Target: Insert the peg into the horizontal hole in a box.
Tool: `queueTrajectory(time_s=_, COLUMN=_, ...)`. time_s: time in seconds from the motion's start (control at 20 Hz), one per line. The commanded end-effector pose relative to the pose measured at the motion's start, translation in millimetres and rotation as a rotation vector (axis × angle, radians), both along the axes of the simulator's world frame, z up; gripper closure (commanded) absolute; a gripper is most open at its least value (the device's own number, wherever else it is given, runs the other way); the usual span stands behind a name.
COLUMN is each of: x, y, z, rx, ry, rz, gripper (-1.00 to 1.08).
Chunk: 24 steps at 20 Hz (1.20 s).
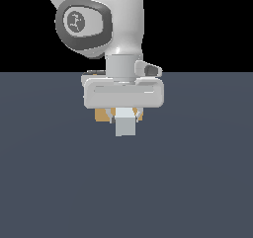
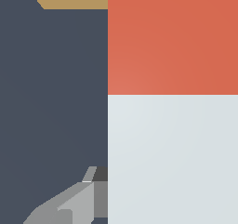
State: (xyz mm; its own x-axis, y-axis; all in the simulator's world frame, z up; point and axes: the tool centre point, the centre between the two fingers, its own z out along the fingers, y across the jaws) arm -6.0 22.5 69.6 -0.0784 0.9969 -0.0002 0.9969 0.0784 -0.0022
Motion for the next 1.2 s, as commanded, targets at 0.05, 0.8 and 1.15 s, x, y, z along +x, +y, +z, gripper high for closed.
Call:
queueTrajectory(time_s=0.05, x=0, y=0, z=0, rx=0.0, ry=-0.001, rz=0.0, gripper=1.08)
queueTrajectory(time_s=0.8, x=-7, y=80, z=2, rx=0.0, ry=-0.004, rz=0.001, gripper=1.08)
queueTrajectory(time_s=1.15, x=-7, y=105, z=3, rx=0.0, ry=-0.005, rz=0.001, gripper=1.08)
